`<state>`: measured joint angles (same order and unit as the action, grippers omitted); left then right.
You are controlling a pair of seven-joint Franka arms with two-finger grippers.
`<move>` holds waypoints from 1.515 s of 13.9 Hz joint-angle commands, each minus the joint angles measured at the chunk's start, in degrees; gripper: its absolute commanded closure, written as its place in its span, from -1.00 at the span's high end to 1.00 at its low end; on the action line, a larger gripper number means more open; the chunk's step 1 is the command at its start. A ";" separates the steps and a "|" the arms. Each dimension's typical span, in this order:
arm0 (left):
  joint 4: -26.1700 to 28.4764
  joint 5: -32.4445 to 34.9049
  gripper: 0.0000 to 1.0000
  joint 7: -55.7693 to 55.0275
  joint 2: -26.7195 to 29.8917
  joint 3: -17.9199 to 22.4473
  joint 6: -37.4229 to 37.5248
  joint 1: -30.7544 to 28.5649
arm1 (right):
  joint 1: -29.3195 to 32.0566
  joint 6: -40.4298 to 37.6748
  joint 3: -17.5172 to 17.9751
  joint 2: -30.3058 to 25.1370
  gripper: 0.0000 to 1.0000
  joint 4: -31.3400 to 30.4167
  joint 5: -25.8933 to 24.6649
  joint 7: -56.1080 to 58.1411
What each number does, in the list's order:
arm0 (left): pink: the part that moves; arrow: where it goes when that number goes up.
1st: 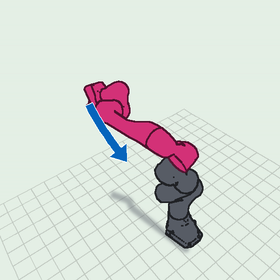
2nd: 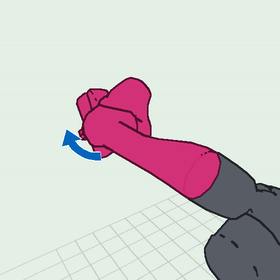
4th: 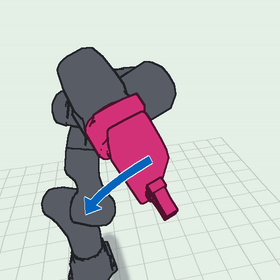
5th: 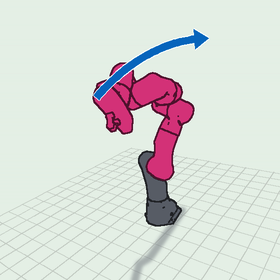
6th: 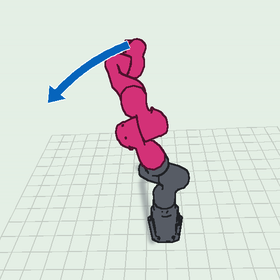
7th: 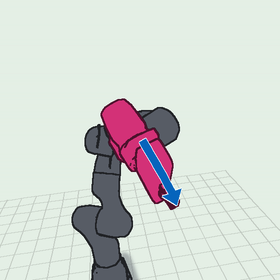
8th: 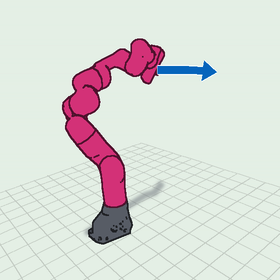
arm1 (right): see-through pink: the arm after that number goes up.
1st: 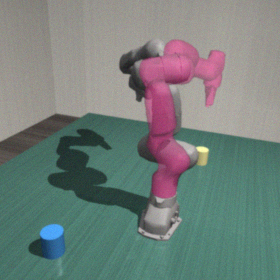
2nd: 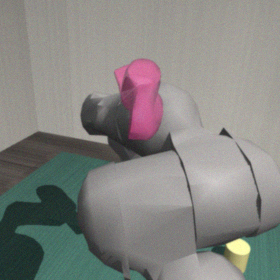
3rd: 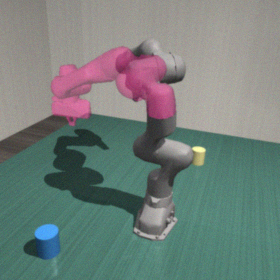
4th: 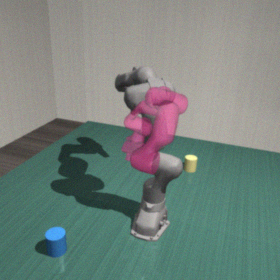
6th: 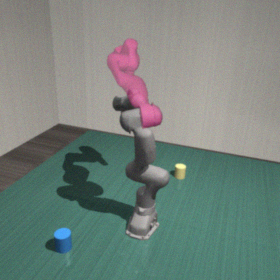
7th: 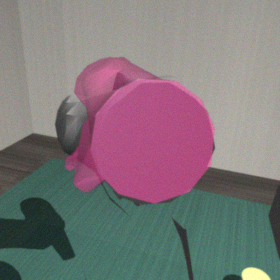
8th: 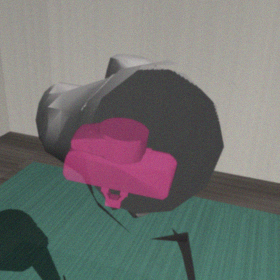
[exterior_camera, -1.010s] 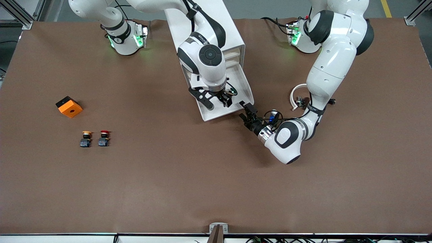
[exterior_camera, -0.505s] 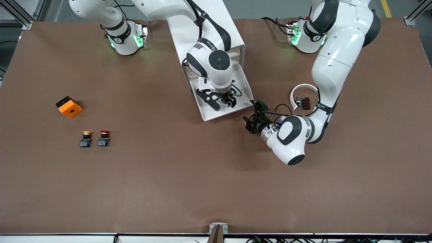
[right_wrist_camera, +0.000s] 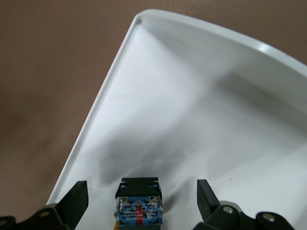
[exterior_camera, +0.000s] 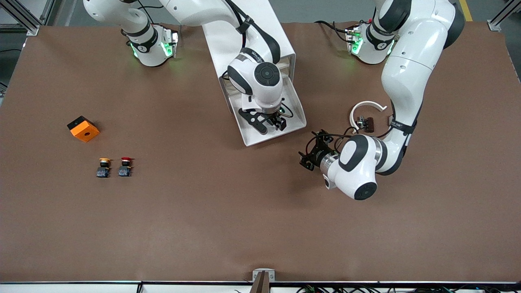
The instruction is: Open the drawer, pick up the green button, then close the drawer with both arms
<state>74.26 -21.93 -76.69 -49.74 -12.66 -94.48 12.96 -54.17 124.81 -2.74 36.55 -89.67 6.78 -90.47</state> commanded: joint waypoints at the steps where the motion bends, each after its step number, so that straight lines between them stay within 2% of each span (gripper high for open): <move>1: 0.62 4.17 1.00 5.30 1.67 0.27 -5.78 1.54 | -0.85 -0.44 -0.60 0.98 0.50 1.43 -0.54 -0.94; 3: 0.62 8.90 1.00 7.42 1.75 0.18 -11.13 2.94 | -0.85 -0.44 -0.60 0.98 -0.29 1.43 -0.27 -1.03; 5: 0.80 13.48 1.00 10.14 2.02 0.27 -16.41 4.44 | -0.85 -0.44 -0.60 0.90 -1.00 1.52 -0.18 -1.03; 7: 0.71 18.22 1.00 12.43 2.10 0.36 -21.59 4.88 | -0.77 -0.53 -0.60 0.90 -1.00 2.22 -0.18 -0.85; 10: 0.79 19.91 1.00 14.55 2.54 0.36 -26.28 4.88 | 1.42 -1.84 -0.60 0.37 -1.00 4.24 0.26 0.20; 14: 0.80 26.22 1.00 14.90 2.46 0.44 -26.28 6.64 | 6.60 -12.45 -0.42 -1.47 -1.00 10.03 0.61 6.33; 16: 0.88 29.39 1.00 14.99 2.54 0.27 -26.28 6.82 | 9.77 -15.72 -0.60 -5.32 -1.00 9.61 0.43 14.57; 18: 0.97 29.58 1.00 14.99 2.54 0.18 -26.28 8.04 | 14.16 -21.51 -0.69 -8.41 -1.00 8.99 0.34 24.77; 21: 1.76 29.58 1.00 14.99 2.54 0.18 -25.67 10.15 | 19.69 -21.01 -0.95 -14.03 -1.00 2.77 -0.27 39.70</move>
<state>74.25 6.53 -62.03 -48.30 -12.69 -120.12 21.58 -37.99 102.67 -4.47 27.55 -80.32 6.77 -59.43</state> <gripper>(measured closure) 0.000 0.595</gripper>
